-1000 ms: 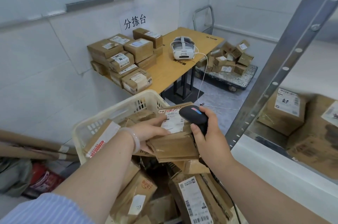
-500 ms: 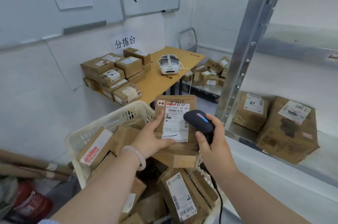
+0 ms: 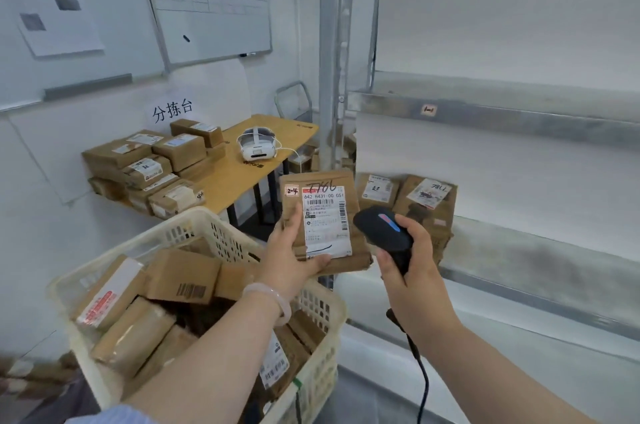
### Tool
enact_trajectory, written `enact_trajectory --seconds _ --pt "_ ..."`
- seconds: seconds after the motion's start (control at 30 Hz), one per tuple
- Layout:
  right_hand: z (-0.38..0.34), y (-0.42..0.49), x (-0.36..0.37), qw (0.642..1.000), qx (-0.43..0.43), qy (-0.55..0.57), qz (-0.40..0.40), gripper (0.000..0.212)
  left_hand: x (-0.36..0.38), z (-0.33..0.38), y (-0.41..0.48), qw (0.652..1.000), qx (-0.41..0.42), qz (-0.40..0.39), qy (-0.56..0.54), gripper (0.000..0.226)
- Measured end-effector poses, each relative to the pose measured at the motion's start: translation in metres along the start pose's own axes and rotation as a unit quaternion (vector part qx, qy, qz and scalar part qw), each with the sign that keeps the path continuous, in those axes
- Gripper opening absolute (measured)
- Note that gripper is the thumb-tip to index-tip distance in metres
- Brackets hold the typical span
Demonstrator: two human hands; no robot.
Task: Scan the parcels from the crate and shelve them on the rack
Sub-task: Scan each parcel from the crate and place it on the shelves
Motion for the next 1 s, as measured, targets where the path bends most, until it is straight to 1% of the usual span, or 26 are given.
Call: enact_trajectory --seconds 0.13,0.2,0.33,0.47,0.63,0.77,1.0 --pt "-0.002 -0.019 -0.04 1.0 0.003 -0.019 0.013 0.064 0.046 0.029 -0.014 1.0 0.016 0.006 -0.012 0.109" --pt "-0.002 -0.026 -0.059 0.999 0.002 -0.03 0.021 0.063 0.067 0.043 -0.02 0.999 0.031 -0.003 -0.013 0.107" --pt "-0.001 -0.039 -0.092 0.999 0.006 -0.035 0.039 0.055 0.101 0.068 -0.024 0.998 0.053 -0.025 0.011 0.107" --pt "-0.001 -0.048 -0.116 0.997 0.011 -0.044 0.069 0.062 0.13 0.087 -0.03 0.996 0.085 -0.04 0.006 0.108" --pt "-0.004 -0.056 -0.135 0.994 0.031 -0.046 0.089 0.058 0.157 0.098 -0.035 0.992 0.116 -0.048 -0.001 0.107" --pt "-0.003 -0.057 -0.142 0.992 0.053 -0.057 0.103 0.049 0.169 0.105 -0.034 0.991 0.121 -0.061 0.001 0.107" --pt "0.0 -0.055 -0.146 0.987 0.078 -0.077 0.113 0.046 0.178 0.112 -0.028 0.988 0.127 -0.087 0.019 0.105"
Point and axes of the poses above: each hand's wrist, its own y-axis towards the middle knuckle, its own x-axis out of the palm, z = x × y, the point moved 1 cm from there along y, towards the middle knuckle, and after that the axes turned 7 degrees about -x, right-handed, at the moved point
